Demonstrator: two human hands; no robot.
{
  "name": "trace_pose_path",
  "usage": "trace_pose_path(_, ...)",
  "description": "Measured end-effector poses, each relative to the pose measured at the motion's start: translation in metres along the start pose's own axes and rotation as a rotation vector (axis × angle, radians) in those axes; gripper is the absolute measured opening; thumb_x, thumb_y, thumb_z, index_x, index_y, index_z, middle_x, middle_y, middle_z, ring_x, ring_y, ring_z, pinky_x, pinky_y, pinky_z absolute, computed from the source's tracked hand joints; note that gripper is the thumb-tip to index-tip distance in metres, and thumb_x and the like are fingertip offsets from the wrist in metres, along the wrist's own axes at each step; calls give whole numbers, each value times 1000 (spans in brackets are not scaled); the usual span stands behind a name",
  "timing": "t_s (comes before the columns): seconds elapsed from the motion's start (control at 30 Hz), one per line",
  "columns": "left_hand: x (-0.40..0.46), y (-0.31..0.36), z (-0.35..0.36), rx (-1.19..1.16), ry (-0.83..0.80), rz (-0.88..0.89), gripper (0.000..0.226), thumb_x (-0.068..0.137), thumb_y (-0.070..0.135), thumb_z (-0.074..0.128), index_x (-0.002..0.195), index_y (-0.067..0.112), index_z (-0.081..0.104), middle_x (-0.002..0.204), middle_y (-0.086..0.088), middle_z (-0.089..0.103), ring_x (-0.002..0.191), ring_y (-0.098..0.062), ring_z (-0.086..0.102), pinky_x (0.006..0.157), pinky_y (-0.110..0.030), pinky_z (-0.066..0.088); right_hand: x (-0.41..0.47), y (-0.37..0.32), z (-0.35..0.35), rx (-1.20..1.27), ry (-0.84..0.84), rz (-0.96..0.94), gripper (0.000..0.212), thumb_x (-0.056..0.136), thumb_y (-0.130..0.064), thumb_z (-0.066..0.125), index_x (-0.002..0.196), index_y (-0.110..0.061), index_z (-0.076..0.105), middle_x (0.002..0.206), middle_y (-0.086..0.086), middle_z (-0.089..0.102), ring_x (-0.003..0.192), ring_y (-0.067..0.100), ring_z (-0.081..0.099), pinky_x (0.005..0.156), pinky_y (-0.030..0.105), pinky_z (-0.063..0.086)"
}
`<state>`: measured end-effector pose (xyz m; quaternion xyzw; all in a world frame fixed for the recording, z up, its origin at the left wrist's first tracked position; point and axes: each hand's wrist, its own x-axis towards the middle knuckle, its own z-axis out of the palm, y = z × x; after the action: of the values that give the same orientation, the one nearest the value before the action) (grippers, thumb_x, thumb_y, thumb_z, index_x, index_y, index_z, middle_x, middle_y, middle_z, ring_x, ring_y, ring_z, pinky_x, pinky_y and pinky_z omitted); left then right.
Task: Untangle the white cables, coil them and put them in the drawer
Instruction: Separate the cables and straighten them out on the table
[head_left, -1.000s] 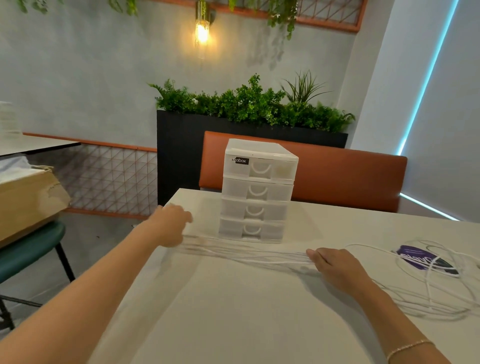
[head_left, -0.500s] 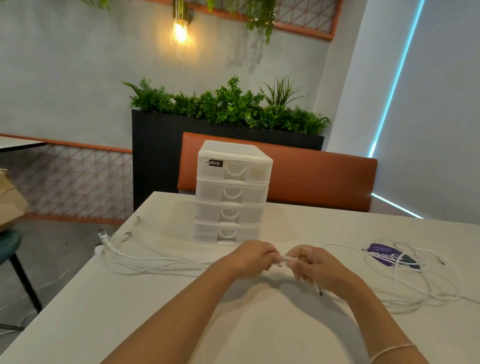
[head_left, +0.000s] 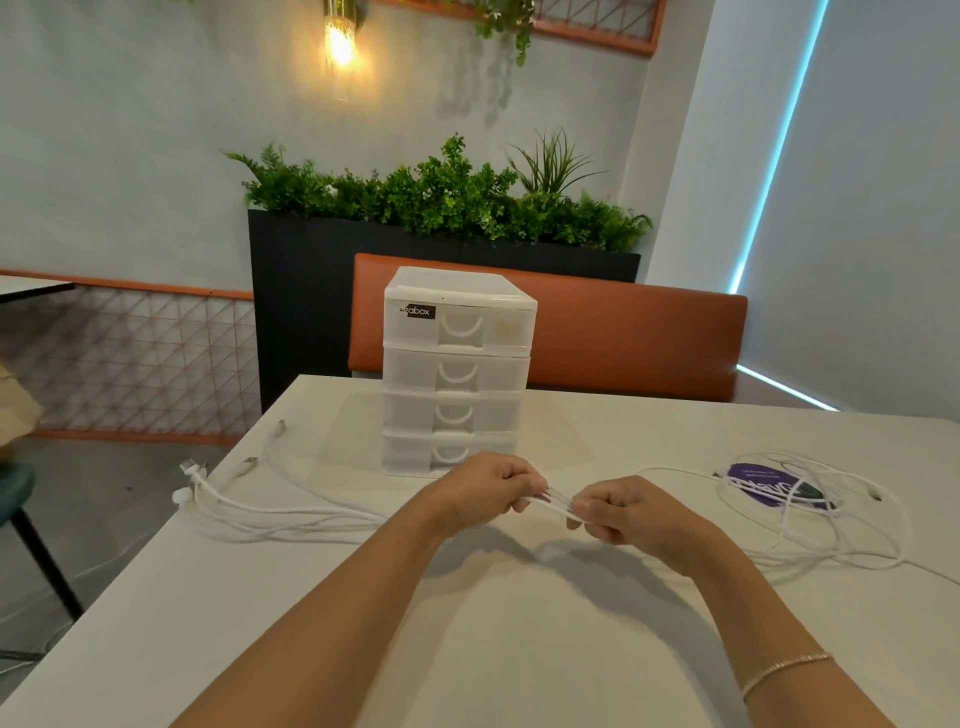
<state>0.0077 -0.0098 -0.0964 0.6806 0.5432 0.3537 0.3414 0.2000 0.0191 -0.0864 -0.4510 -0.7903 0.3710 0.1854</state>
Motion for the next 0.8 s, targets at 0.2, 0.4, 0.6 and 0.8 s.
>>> trace_pose_path(0.2, 0, 3, 6, 183, -101, 17, 22, 94, 28, 52, 84, 19, 69, 60, 11, 50, 54, -5, 40, 55, -18, 33, 9, 9, 3, -123, 195, -63, 38, 95, -21, 50, 58, -27, 58, 46, -14, 47, 48, 3, 37, 55, 19, 32)
trace_pose_path(0.4, 2, 6, 10, 344, -30, 11, 29, 99, 31, 40, 108, 18, 65, 95, 3, 65, 74, -6, 53, 66, -15, 39, 8, 11, 1, -111, 187, -61, 39, 94, -19, 50, 59, -31, 59, 46, -17, 48, 47, 3, 38, 51, 13, 30)
trace_pose_path(0.6, 5, 22, 34, 639, -59, 58, 35, 102, 34, 29, 121, 11, 49, 113, -10, 59, 103, -27, 53, 82, -32, 40, 9, 8, 2, -149, 188, -94, 31, 95, -22, 50, 67, -28, 61, 58, -14, 53, 57, 3, 43, 58, 14, 35)
trace_pose_path(0.8, 10, 11, 29, 477, -41, 38, 32, 101, 32, 34, 103, 16, 62, 95, -4, 59, 78, -17, 52, 66, -27, 40, -2, 15, -20, 131, -22, 19, 5, 89, -14, 61, 94, -13, 61, 64, 0, 63, 51, 9, 43, 49, 18, 35)
